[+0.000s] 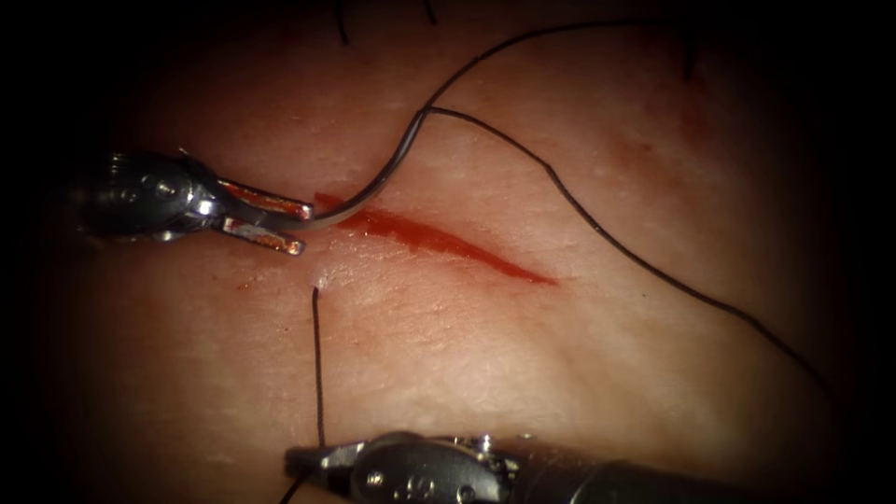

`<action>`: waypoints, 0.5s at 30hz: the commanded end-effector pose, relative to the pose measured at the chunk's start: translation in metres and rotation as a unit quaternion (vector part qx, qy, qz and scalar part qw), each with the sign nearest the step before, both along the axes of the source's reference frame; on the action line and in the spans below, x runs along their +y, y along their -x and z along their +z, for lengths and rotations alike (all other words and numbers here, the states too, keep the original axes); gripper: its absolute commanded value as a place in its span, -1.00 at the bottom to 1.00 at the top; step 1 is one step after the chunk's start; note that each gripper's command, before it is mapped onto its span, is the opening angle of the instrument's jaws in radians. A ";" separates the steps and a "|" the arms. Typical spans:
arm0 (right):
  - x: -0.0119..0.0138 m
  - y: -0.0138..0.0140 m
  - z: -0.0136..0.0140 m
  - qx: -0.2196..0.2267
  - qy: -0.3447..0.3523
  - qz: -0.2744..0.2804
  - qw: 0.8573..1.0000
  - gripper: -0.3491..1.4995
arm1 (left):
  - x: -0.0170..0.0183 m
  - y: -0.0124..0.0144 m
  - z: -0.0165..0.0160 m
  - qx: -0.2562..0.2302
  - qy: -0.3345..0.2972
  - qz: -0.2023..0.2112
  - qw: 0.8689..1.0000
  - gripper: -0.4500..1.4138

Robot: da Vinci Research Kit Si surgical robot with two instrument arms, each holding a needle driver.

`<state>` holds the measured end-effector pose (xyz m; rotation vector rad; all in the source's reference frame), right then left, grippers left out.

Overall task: Wound Closure
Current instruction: Pull the thread all the way through the tissue using the right gripper, leaving a small piece on the end

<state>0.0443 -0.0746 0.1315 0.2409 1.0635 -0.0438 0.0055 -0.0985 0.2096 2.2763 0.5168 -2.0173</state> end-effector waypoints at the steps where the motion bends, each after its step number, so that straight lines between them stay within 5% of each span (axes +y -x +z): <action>1: -0.0016 -0.0008 -0.0004 0.003 -0.003 -0.011 1.000 -1.00 | -0.0006 0.0005 0.0006 -0.001 -0.001 0.001 1.000 -1.00; 12: -0.0051 -0.0013 -0.0045 0.014 -0.026 -0.034 0.999 -1.00 | -0.0006 0.0006 0.0006 -0.003 -0.001 0.003 1.000 -1.00; 13: -0.0046 -0.0013 -0.0044 0.014 -0.027 -0.033 0.999 -0.17 | -0.0006 0.0006 0.0006 -0.003 -0.001 0.003 1.000 -1.00; 15: -0.0040 -0.0010 -0.0042 0.001 -0.017 -0.013 1.000 0.56 | -0.0007 0.0006 0.0006 -0.003 -0.001 0.003 1.000 -1.00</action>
